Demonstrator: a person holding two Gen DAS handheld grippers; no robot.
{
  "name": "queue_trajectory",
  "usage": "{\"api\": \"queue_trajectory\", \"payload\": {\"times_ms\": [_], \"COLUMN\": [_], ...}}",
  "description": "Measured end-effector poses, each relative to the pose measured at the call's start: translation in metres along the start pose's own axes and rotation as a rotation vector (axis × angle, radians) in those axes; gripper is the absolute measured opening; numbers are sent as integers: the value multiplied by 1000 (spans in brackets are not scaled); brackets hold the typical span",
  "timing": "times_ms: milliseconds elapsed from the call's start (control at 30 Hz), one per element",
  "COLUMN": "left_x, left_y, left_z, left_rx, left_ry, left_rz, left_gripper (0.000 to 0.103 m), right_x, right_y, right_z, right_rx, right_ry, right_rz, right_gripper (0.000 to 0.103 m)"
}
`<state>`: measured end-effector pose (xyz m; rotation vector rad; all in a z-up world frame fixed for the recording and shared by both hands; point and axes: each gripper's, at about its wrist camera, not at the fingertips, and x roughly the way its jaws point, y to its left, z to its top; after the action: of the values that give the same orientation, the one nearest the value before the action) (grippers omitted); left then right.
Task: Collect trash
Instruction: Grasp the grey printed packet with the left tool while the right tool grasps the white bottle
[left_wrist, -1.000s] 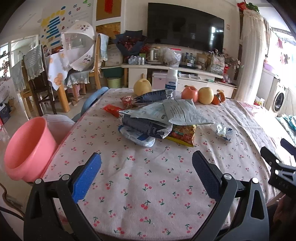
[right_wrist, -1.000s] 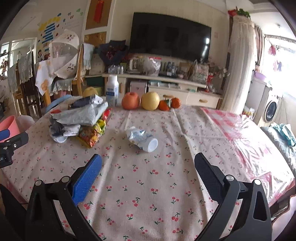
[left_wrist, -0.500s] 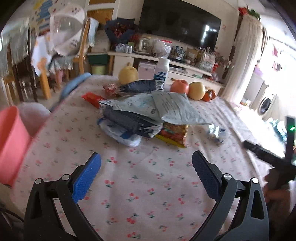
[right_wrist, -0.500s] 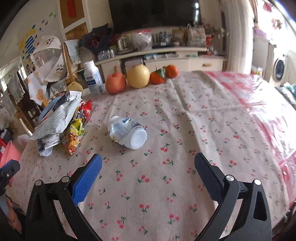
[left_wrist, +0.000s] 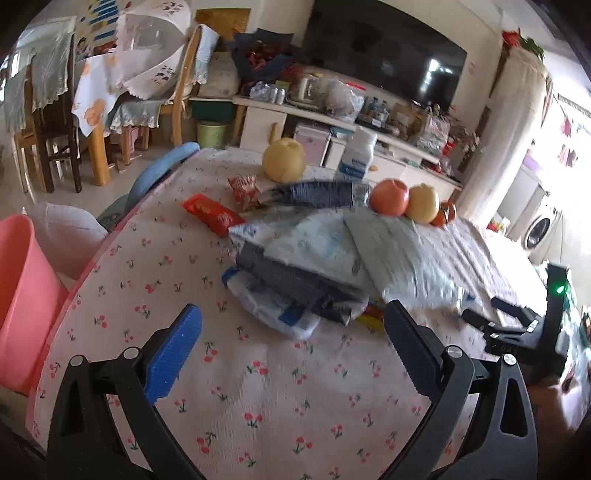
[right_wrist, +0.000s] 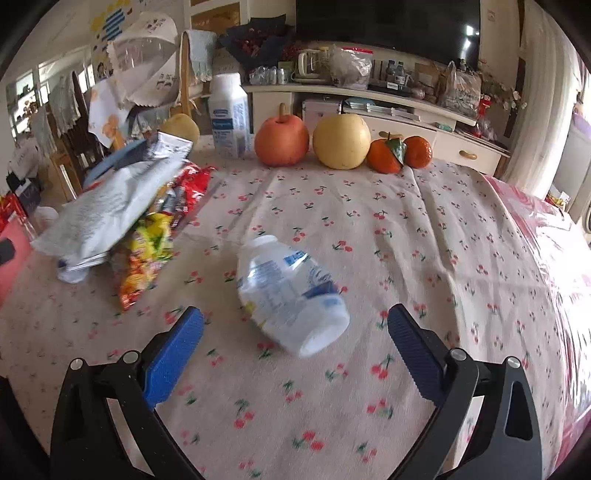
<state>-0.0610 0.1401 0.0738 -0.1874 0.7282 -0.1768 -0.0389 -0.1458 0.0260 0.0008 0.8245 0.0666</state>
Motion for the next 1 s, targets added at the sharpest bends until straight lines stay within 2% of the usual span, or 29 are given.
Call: {"api": "queue_trajectory", "payload": {"times_ms": [100, 233, 300, 333, 467, 667, 700, 767, 833, 900, 1000], "left_x": [-7, 5, 20, 27, 68, 93, 95, 97, 97, 96, 93], "left_y": [-12, -49, -69, -74, -104, -115, -115, -117, -118, -119, -116], "left_z": [14, 31, 39, 42, 46, 43, 42, 40, 38, 36, 36], "left_rx": [12, 81, 89, 94, 178, 234, 238, 240, 248, 257, 251], "left_ry": [-29, 23, 77, 97, 188, 246, 249, 263, 255, 241, 235], "left_rz": [-57, -80, -98, -88, 28, 98, 104, 109, 123, 129, 118], "left_gripper": [99, 99, 99, 99, 99, 99, 96, 81, 81, 78, 74], "right_x": [9, 19, 23, 25, 29, 31, 31, 30, 28, 28, 31], "right_y": [-7, -3, -1, 0, 0, -5, -7, -10, -11, -10, -4], "right_z": [7, 12, 14, 14, 13, 10, 9, 9, 9, 7, 4], "right_rx": [34, 8, -4, -8, -8, -9, -3, 6, 1, -7, -47], "right_ry": [16, 35, 45, 50, 67, 84, 88, 88, 81, 91, 109], "right_rz": [31, 39, 42, 44, 58, 56, 55, 59, 56, 63, 43], "right_gripper": [99, 99, 99, 99, 99, 98, 97, 96, 92, 78, 76]}}
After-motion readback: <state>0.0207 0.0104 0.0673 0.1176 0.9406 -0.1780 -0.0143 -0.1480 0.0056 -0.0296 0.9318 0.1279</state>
